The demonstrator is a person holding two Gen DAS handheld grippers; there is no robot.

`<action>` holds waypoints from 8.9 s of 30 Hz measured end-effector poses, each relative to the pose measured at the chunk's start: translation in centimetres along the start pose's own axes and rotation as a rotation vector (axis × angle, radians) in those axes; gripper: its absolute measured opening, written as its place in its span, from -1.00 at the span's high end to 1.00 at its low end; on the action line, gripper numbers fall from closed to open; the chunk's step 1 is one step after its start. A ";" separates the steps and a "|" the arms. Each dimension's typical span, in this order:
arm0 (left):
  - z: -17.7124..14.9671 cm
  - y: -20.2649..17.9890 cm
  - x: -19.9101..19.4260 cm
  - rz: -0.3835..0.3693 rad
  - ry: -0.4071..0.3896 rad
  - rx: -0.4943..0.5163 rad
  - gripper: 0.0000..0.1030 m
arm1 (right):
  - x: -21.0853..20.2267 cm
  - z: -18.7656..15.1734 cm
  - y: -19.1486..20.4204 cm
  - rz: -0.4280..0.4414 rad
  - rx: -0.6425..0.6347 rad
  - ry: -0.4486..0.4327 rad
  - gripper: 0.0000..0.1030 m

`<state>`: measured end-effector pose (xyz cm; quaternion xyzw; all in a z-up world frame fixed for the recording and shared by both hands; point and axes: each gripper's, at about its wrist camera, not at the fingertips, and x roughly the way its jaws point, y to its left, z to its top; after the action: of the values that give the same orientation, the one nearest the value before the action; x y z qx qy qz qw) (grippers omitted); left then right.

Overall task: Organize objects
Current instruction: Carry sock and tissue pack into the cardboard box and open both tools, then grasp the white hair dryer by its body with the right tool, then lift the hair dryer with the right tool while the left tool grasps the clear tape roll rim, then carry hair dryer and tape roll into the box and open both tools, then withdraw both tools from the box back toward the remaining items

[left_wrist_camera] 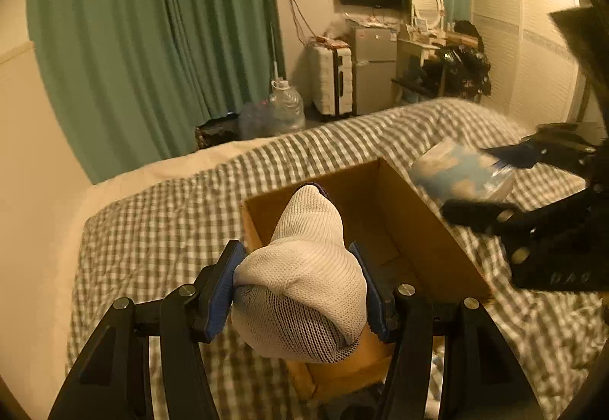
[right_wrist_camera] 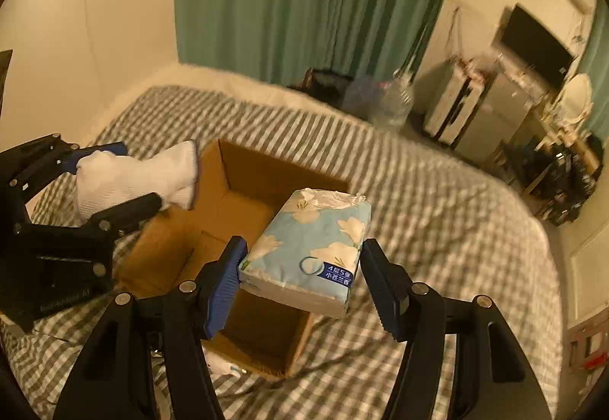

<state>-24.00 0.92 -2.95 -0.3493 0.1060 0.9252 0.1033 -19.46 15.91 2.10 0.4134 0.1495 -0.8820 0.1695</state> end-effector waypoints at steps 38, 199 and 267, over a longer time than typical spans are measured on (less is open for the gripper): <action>0.2 1.9 2.1 -0.125 0.029 0.018 -0.86 | 1.9 1.6 -1.3 0.076 0.051 -0.112 -0.61; -7.6 0.4 -8.9 -0.010 0.030 -0.082 0.89 | -7.3 -12.8 6.8 0.029 -0.066 -0.063 0.15; 1.9 2.3 -4.4 0.064 0.029 -0.041 -0.81 | -7.1 -1.9 1.1 0.043 0.115 -0.179 -0.73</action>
<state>-22.57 -1.31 1.63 -0.3610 0.0996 0.9250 0.0648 -13.42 16.89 6.37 0.3453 0.0742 -0.9187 0.1771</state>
